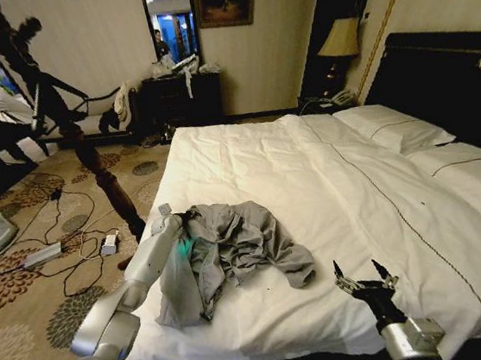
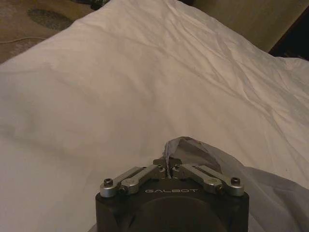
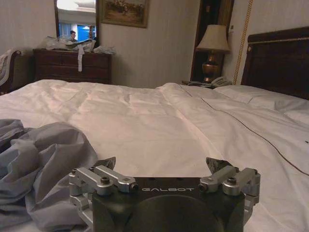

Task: Pick up the clothes from the bed and hang them on the clothes hanger.

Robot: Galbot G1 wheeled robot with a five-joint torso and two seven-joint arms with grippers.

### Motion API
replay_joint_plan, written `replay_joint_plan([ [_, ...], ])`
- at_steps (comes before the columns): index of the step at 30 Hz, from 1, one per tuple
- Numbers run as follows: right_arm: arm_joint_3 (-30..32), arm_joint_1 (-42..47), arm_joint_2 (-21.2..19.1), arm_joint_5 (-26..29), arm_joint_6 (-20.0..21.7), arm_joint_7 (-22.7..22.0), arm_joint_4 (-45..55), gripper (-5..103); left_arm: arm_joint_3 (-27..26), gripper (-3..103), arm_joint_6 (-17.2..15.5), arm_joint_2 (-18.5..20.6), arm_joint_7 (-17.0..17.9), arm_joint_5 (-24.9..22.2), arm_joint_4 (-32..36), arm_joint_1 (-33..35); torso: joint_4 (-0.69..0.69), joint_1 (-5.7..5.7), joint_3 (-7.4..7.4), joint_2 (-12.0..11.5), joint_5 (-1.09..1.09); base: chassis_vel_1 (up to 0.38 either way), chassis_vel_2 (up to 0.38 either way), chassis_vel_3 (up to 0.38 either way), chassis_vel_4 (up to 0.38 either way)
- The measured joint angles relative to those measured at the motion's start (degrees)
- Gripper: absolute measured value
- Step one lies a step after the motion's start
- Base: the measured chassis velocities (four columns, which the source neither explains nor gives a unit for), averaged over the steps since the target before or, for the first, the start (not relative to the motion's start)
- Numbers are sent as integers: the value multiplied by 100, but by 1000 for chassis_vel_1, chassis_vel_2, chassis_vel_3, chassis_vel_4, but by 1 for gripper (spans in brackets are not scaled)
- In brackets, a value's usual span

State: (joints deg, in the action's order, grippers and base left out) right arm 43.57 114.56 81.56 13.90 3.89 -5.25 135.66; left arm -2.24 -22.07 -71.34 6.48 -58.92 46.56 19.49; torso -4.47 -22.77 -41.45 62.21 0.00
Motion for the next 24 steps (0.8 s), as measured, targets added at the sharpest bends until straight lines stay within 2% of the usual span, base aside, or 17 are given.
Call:
replay_joint_plan([
  [3,28,-44,-66,178,75,-64,7,100,-22,0,17,108,51,27,204,102,0,0,0,0,0,0,0,0,0],
  [6,108,-176,-331,829,315,-198,9,100,-129,0,58,369,238,143,788,400,0,1,0,0,0,0,0,0,0],
  [7,108,-176,-331,829,315,-198,9,100,-129,0,58,369,238,143,788,400,0,1,0,0,0,0,0,0,0],
  [8,165,-274,-458,1140,430,-261,9,100,-248,0,74,519,319,218,1177,617,0,1,1,0,1,0,0,0,0],
  [11,258,-470,-679,1602,629,-360,23,100,-440,0,135,817,381,382,1889,1075,2,1,0,0,-1,0,0,0,0],
  [12,282,-591,-831,1893,757,-411,35,100,-563,0,175,1075,396,454,2472,1447,2,1,0,0,-1,0,0,0,0],
  [13,282,-591,-831,1893,757,-411,35,100,-563,0,175,1075,396,454,2472,1447,2,1,0,0,-1,0,0,0,0],
  [16,259,-789,-1117,2603,1014,-517,76,100,-874,0,237,1407,495,383,3355,2033,2,1,2,0,1,0,0,0,0],
  [18,179,-1009,-1485,3482,1280,-615,102,100,-1247,0,358,1593,605,322,3896,2580,-1,2,1,0,1,0,0,0,0],
  [19,179,-1009,-1485,3482,1280,-615,102,100,-1247,0,358,1593,605,322,3896,2580,-1,2,1,0,1,0,0,0,0],
  [21,88,-1324,-1905,4163,1566,-644,131,100,-1535,0,494,1697,672,318,4224,3054,3,1,1,0,1,0,0,0,0],
  [22,88,-1324,-1905,4163,1566,-644,131,100,-1535,0,494,1697,672,318,4224,3054,3,1,1,0,1,0,0,0,0],
  [23,11,-1569,-2141,4619,1781,-664,143,100,-1654,0,582,1713,704,335,4367,3314,5,1,1,1,1,0,0,0,0],
  [24,-42,-1702,-2258,4841,1873,-671,143,100,-1698,0,623,1713,720,348,4427,3434,5,1,1,0,-1,0,0,0,0],
])
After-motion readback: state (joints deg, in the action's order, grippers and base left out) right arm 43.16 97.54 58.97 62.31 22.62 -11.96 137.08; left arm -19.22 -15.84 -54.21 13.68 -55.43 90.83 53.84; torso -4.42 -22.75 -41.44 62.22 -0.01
